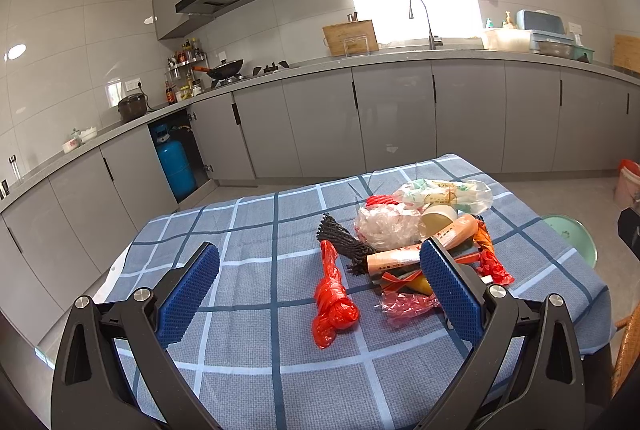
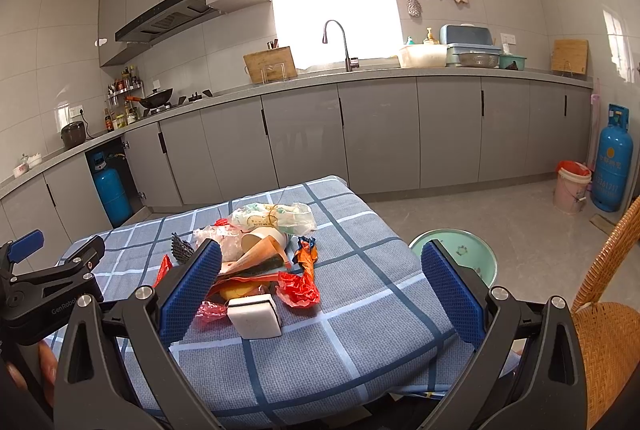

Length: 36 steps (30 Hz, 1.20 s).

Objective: Collect trash

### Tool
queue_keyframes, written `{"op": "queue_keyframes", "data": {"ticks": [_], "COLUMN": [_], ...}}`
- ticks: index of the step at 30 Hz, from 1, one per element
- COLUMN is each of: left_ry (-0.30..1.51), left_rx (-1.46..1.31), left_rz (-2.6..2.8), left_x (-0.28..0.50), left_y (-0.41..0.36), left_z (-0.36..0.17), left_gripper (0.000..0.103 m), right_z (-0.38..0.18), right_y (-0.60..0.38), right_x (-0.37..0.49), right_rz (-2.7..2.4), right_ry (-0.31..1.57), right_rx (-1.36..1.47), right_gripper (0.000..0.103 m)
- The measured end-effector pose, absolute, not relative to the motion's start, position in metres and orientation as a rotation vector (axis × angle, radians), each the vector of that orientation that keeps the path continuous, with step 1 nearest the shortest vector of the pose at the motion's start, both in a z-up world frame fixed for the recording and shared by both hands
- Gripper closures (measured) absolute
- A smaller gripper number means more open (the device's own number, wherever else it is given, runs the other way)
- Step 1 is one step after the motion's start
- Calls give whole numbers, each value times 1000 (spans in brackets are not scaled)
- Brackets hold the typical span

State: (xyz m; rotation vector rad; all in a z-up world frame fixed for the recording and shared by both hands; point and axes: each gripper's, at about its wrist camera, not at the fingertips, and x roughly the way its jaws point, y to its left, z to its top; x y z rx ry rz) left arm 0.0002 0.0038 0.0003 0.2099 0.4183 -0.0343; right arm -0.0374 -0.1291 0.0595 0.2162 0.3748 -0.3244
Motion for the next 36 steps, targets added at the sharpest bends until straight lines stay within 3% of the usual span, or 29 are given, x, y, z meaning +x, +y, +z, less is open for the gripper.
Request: {"op": "queue_keyframes", "data": {"ticks": [36], "left_ry": [418], "left_rx": [209], "left_rz": [-32], "left_x": [2], "left_y": [8], "left_z": [-2], "left_gripper": [4], "right_z": [55], "right_y": [-128], "right_x": [-36], "right_rz": [-322], "right_ry": [379], "right_rx": [215], "right_gripper": [5]}}
